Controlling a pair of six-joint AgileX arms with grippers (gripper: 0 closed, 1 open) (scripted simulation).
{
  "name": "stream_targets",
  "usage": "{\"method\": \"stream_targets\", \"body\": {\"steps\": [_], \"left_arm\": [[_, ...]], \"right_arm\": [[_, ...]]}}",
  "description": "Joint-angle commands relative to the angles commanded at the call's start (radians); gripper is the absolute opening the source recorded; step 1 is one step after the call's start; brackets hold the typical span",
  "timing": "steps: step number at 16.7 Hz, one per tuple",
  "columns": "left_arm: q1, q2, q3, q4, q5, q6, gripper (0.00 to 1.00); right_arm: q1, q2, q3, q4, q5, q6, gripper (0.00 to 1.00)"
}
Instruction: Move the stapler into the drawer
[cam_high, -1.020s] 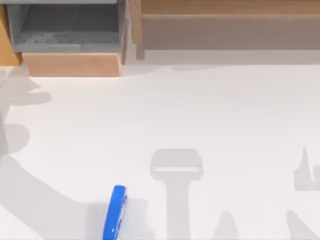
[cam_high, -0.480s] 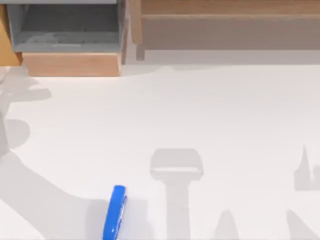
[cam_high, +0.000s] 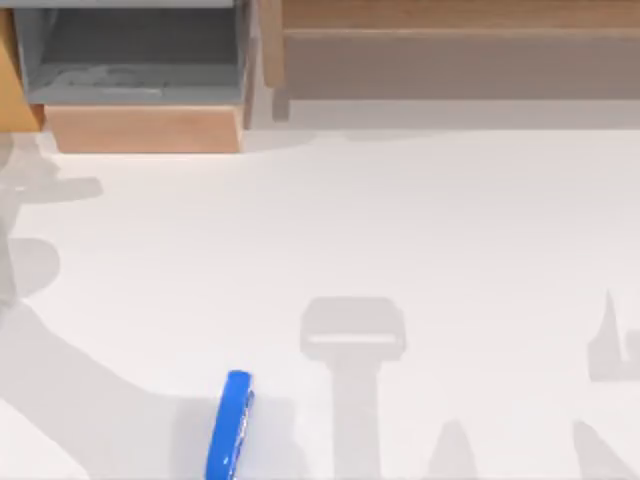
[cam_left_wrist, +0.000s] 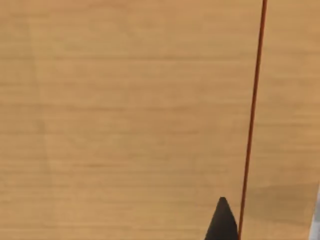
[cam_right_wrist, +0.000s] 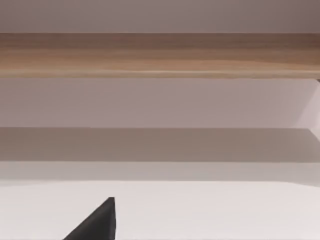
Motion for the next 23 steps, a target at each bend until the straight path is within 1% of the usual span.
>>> {"method": "stream_targets", "body": {"steps": [2,3,13,15,19,23], "left_arm": [[0.0,0.0,0.0,0.0,0.0,0.0,0.02],[0.0,0.0,0.0,0.0,0.0,0.0,0.0],[0.011,-0.003,-0.018,0.003,0.009,-0.006,0.0],[0.028,-0.034,-0.075,0.039,0.023,-0.006,0.0],[0.057,-0.088,-0.244,0.107,0.053,-0.005,0.0],[0.074,-0.118,-0.279,0.139,0.07,-0.002,0.0]], "right_arm": [[0.0,0.0,0.0,0.0,0.0,0.0,1.0],[0.0,0.0,0.0,0.0,0.0,0.0,1.0],[0.0,0.0,0.0,0.0,0.0,0.0,1.0],[0.0,0.0,0.0,0.0,0.0,0.0,1.0],[0.0,0.0,0.0,0.0,0.0,0.0,1.0],[0.0,0.0,0.0,0.0,0.0,0.0,1.0]]}}
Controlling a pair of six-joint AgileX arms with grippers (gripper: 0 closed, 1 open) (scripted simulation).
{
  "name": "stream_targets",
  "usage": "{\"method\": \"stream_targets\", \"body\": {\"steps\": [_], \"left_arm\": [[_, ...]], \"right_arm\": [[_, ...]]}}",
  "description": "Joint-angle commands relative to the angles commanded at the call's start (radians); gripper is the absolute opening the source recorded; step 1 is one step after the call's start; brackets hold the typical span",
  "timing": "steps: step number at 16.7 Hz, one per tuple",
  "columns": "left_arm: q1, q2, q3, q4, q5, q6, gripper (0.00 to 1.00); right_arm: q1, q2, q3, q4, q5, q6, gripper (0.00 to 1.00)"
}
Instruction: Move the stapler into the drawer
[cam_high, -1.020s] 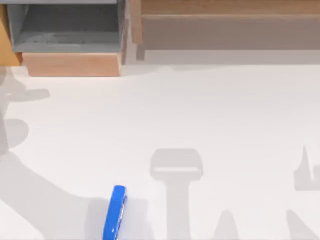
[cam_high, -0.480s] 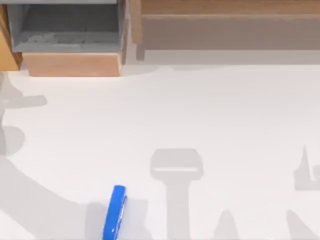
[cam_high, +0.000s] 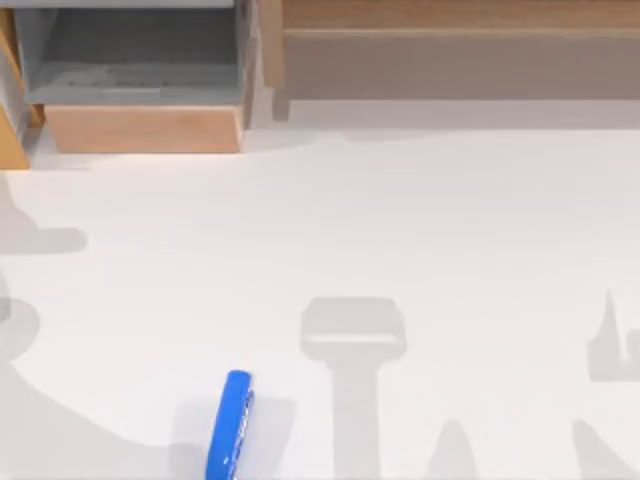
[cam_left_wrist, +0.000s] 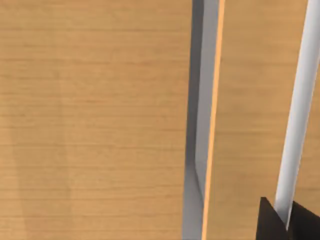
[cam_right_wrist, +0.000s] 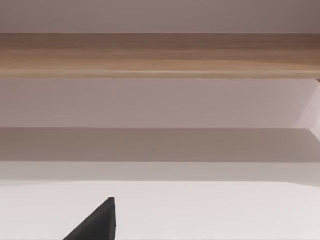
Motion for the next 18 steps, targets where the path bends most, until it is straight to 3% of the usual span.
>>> {"method": "stream_targets", "body": {"steps": [4,11,18], "left_arm": [[0.004,-0.006,-0.014,0.011,0.01,0.0,0.0],[0.078,-0.091,-0.233,0.122,0.081,0.003,0.0],[0.111,-0.115,-0.278,0.161,0.119,0.009,0.0]], "right_arm": [[0.0,0.0,0.0,0.0,0.0,0.0,1.0],[0.0,0.0,0.0,0.0,0.0,0.0,1.0],[0.0,0.0,0.0,0.0,0.0,0.0,1.0]]}}
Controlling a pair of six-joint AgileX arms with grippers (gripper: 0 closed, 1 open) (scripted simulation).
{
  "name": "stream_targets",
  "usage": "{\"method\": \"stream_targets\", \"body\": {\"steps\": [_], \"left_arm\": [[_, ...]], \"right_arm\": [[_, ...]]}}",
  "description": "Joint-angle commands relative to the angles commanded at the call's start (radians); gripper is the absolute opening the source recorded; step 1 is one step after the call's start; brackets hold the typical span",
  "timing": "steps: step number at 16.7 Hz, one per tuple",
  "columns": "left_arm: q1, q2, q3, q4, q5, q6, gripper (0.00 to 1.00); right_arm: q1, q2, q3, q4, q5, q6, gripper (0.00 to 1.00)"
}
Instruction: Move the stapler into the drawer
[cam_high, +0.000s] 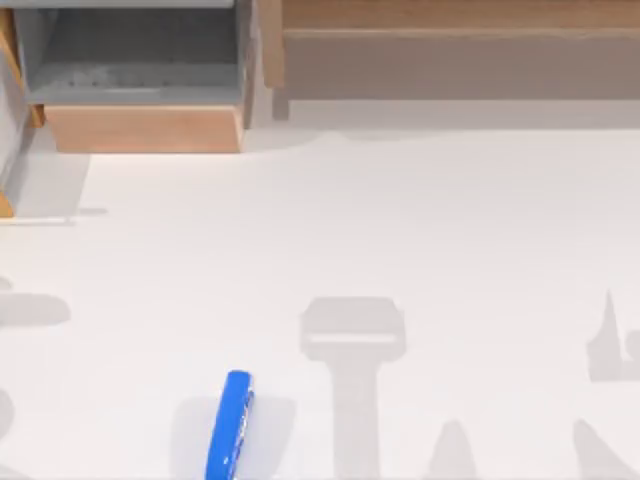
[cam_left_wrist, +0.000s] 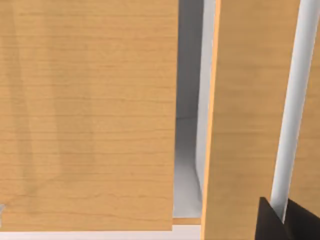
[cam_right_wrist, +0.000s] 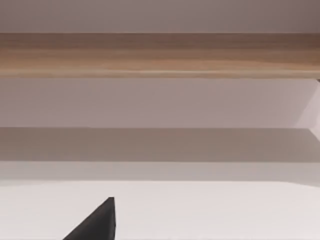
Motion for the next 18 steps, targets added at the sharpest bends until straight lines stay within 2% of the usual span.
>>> {"method": "stream_targets", "body": {"steps": [6,10,18], "left_arm": [[0.091,-0.063,-0.172,0.09,0.089,0.004,0.0],[0.095,-0.067,-0.175,0.095,0.094,0.004,0.0],[0.095,-0.067,-0.175,0.095,0.094,0.004,0.6]], "right_arm": [[0.0,0.0,0.0,0.0,0.0,0.0,1.0],[0.0,0.0,0.0,0.0,0.0,0.0,1.0],[0.0,0.0,0.0,0.0,0.0,0.0,1.0]]}}
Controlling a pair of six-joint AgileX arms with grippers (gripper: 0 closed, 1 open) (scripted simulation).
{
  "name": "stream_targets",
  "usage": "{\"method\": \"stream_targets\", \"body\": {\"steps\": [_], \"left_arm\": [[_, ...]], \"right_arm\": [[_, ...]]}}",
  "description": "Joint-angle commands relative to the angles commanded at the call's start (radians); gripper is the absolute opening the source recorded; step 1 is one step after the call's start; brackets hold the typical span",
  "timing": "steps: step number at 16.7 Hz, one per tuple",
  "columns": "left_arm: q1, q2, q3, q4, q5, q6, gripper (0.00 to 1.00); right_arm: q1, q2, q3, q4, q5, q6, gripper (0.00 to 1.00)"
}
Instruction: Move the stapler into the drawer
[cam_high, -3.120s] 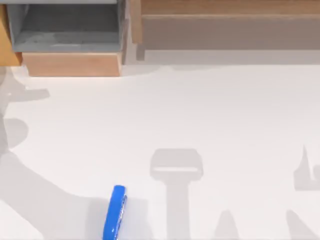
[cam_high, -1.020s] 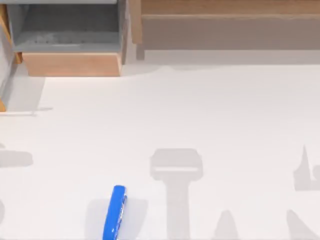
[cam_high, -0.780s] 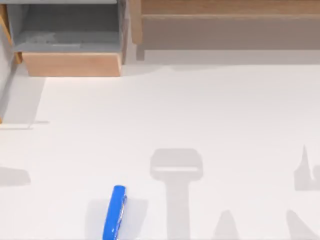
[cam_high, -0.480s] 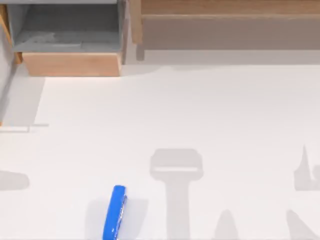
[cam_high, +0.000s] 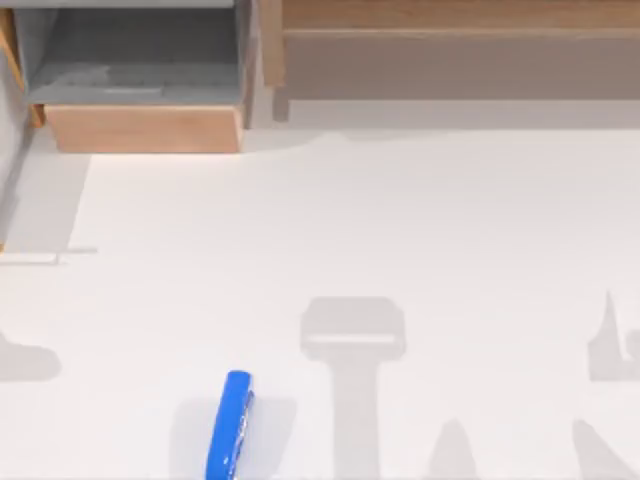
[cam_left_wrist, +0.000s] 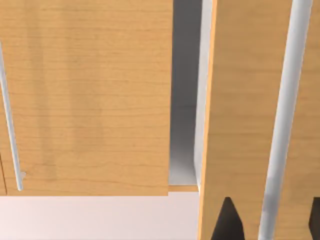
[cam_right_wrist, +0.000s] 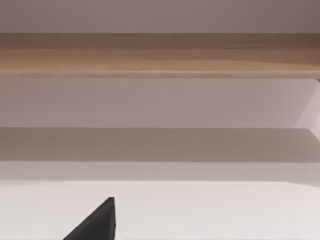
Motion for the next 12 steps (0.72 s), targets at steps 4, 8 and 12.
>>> {"method": "stream_targets", "body": {"steps": [4,8,12], "left_arm": [[0.0,0.0,0.0,0.0,0.0,0.0,0.9],[0.0,0.0,0.0,0.0,0.0,0.0,1.0],[0.0,0.0,0.0,0.0,0.0,0.0,1.0]], "right_arm": [[0.0,0.0,0.0,0.0,0.0,0.0,1.0],[0.0,0.0,0.0,0.0,0.0,0.0,1.0],[0.0,0.0,0.0,0.0,0.0,0.0,1.0]]}}
